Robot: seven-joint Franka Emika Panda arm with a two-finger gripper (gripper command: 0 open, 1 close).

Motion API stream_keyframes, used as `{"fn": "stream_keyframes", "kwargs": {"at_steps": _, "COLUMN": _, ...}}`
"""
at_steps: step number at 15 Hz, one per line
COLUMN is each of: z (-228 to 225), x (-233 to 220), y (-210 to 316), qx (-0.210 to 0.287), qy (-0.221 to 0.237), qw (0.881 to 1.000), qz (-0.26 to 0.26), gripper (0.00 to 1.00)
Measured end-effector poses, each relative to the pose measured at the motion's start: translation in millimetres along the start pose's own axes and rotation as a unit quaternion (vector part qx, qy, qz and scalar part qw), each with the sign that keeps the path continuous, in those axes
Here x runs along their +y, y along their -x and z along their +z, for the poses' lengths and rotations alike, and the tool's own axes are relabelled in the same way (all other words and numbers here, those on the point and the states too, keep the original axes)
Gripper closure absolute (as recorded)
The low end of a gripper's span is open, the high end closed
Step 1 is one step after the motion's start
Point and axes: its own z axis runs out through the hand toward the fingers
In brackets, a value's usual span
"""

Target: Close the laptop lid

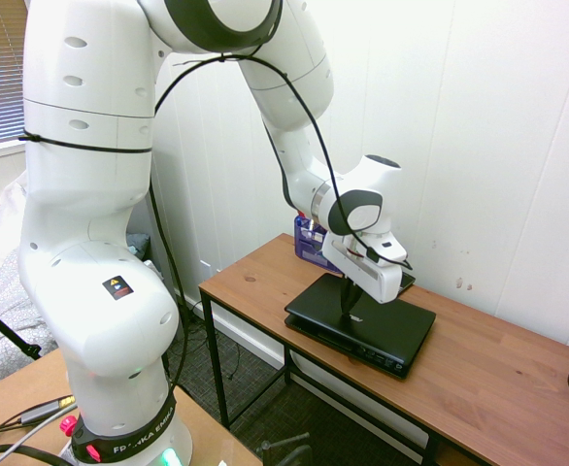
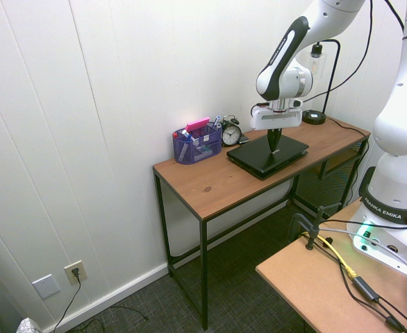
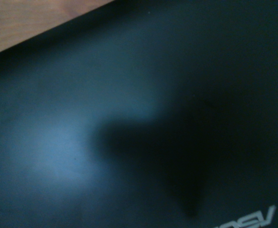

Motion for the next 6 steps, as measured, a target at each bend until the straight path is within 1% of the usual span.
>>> {"fn": "stream_keyframes", "kwargs": {"at_steps": 3, "z": 7.3, "x": 3.1, "y": 0.0, "qx": -0.003, "qy": -0.005, "qw": 1.0, "qz": 0.006, "gripper": 1.0}}
{"fn": "stream_keyframes", "kwargs": {"at_steps": 6, "z": 3.6, "x": 7.8, "y": -0.6, "qx": 0.003, "qy": -0.012, "qw": 1.0, "qz": 0.009, "gripper": 1.0}}
